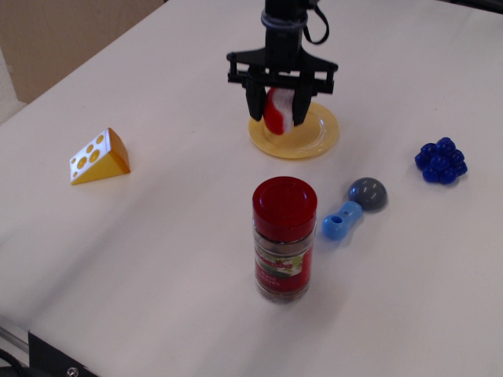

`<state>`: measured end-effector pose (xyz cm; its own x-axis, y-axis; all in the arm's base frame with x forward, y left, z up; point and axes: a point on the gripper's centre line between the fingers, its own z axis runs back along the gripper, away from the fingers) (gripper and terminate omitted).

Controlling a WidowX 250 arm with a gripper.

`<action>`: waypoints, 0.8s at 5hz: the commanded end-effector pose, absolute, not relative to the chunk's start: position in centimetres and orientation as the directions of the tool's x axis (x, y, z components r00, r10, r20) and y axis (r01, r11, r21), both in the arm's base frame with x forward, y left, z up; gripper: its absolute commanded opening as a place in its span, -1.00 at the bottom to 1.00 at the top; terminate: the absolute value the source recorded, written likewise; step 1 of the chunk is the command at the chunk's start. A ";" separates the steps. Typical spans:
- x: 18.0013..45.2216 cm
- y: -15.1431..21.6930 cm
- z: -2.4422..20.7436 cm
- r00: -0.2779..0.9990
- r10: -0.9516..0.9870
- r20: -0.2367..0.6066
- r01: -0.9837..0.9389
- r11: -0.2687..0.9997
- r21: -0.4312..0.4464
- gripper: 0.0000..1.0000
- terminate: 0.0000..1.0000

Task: Take sushi off plate

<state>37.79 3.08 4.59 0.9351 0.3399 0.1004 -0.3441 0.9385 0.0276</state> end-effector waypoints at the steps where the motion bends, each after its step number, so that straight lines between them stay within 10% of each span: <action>1: 33.5 3.8 6.7 0.930 0.347 0.120 -0.351 0.936 0.013 -1.00 -1.00; 4: 26.3 5.0 2.9 0.923 0.385 0.012 -0.385 0.923 0.011 -1.00 -1.00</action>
